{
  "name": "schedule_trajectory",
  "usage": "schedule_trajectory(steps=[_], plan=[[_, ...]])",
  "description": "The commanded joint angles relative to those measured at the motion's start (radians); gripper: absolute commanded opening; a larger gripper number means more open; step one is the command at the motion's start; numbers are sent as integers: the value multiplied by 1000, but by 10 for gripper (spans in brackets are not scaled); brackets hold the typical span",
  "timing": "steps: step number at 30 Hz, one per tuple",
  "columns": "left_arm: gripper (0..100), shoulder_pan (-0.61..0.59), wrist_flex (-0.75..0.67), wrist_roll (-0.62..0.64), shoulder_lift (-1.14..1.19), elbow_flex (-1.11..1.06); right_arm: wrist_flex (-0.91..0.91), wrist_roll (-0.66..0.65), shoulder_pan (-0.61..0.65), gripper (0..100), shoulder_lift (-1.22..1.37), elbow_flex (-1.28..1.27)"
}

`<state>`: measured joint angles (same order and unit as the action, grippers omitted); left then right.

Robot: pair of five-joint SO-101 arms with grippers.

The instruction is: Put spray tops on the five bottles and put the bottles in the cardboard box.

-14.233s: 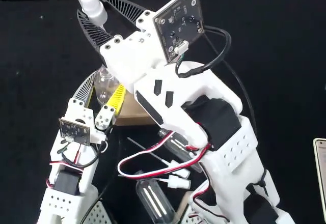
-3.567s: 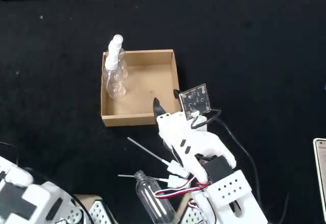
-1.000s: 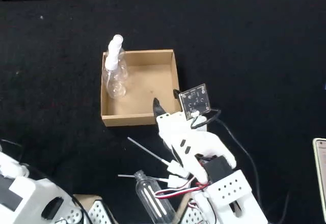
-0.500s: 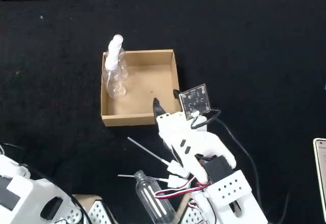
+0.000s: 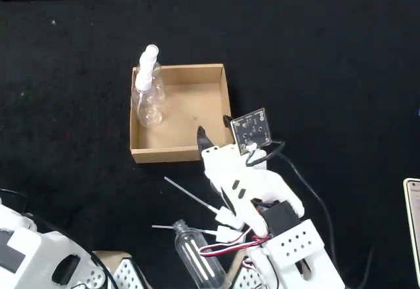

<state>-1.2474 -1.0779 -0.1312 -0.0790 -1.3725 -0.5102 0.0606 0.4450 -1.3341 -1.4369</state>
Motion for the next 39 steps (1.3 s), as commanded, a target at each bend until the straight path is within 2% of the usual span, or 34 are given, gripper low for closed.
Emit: schedule_trajectory(steps=[1, 27, 32, 39], plan=[[293, -8, -5, -2, -5, 8, 28, -9, 12, 184, -33, 12], [288, -13, -6, -5, -5, -47, 28, -9, 12, 184, -35, 13], [288, -15, -5, -68, -5, -41, 28, -9, 12, 184, -35, 13], [263, -7, -5, -72, -5, -65, 28, -9, 12, 184, -35, 13]])
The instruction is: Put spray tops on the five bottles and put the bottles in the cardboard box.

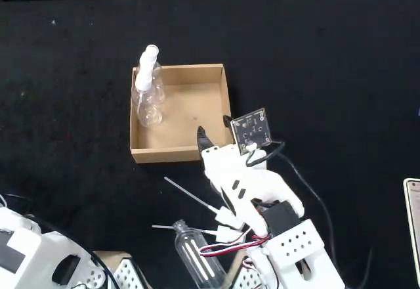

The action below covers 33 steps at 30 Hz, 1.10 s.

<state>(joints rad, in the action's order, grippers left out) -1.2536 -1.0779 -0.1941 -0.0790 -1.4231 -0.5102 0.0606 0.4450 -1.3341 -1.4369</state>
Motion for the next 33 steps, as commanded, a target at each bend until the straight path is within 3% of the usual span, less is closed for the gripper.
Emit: schedule_trajectory(steps=[1, 7, 10, 17, 24, 27, 33], plan=[[239, 1, -5, -8, -5, -24, 28, -9, 12, 184, -35, 13], [129, 2, -5, -3, -5, -25, 28, -9, 12, 184, -35, 13], [127, 2, -5, 0, -5, -22, 28, -9, 12, 184, -35, 13], [127, 42, -12, 135, -31, -28, 28, -9, 12, 184, -35, 13], [127, 139, 12, 138, -322, -157, 28, -9, 11, 184, -35, 13], [127, 213, 147, 133, -499, -179, 28, -9, 11, 184, -35, 13], [127, 398, 678, 133, -896, -122, 29, -9, -15, 184, -35, 15]])
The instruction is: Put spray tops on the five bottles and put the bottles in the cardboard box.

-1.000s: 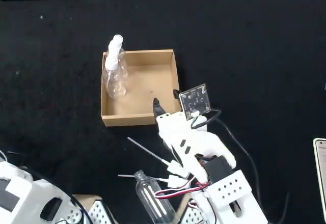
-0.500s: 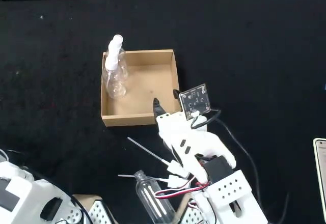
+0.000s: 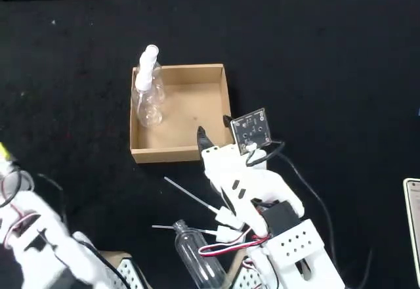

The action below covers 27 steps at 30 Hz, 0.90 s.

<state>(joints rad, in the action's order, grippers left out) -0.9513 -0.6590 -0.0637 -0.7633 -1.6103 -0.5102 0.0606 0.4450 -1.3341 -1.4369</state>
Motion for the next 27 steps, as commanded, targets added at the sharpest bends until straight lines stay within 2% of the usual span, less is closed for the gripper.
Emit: schedule_trajectory(steps=[1, 8, 12, 23, 27], plan=[[127, 134, 333, 0, -279, 73, 37, -9, -29, 184, -35, 18], [127, 389, 631, 0, -657, 74, 78, -9, -104, 184, -33, 19], [127, 541, 735, 0, -795, 74, 78, -9, -126, 184, -33, 25], [127, 872, 749, 6, -835, 71, 118, -9, -138, 184, -25, 15], [127, 928, 661, 3, -821, 19, 120, -9, -138, 184, -27, 16]])
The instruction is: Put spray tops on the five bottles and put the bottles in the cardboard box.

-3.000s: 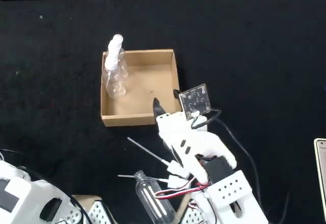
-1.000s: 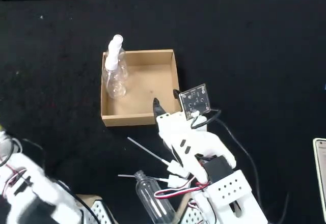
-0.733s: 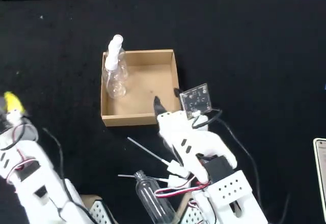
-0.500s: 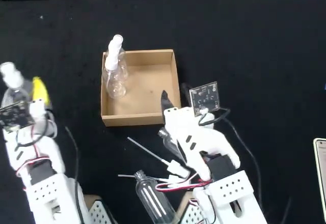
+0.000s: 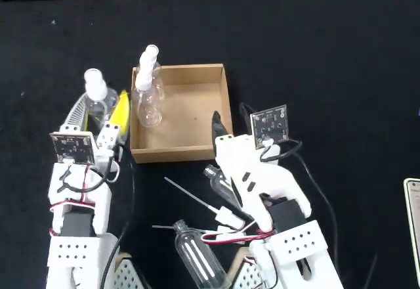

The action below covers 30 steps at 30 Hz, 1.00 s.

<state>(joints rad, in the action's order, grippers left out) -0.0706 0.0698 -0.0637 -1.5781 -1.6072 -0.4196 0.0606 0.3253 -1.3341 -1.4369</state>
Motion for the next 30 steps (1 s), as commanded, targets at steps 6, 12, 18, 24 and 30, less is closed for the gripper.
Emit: schedule_trajectory(steps=[6, 12, 18, 24, 30], plan=[[125, 102, -121, 8, 107, 12, 26, -8, -15, 184, -25, 16], [124, 114, -206, 9, 218, 12, 25, -8, -15, 184, -30, 16], [124, 162, -267, 9, 305, 22, 26, -8, -15, 184, -33, 16], [123, 197, -331, 9, 390, 22, 26, -8, -15, 184, -33, 16], [123, 191, -388, 9, 485, 21, 28, -8, -15, 184, -33, 16]])
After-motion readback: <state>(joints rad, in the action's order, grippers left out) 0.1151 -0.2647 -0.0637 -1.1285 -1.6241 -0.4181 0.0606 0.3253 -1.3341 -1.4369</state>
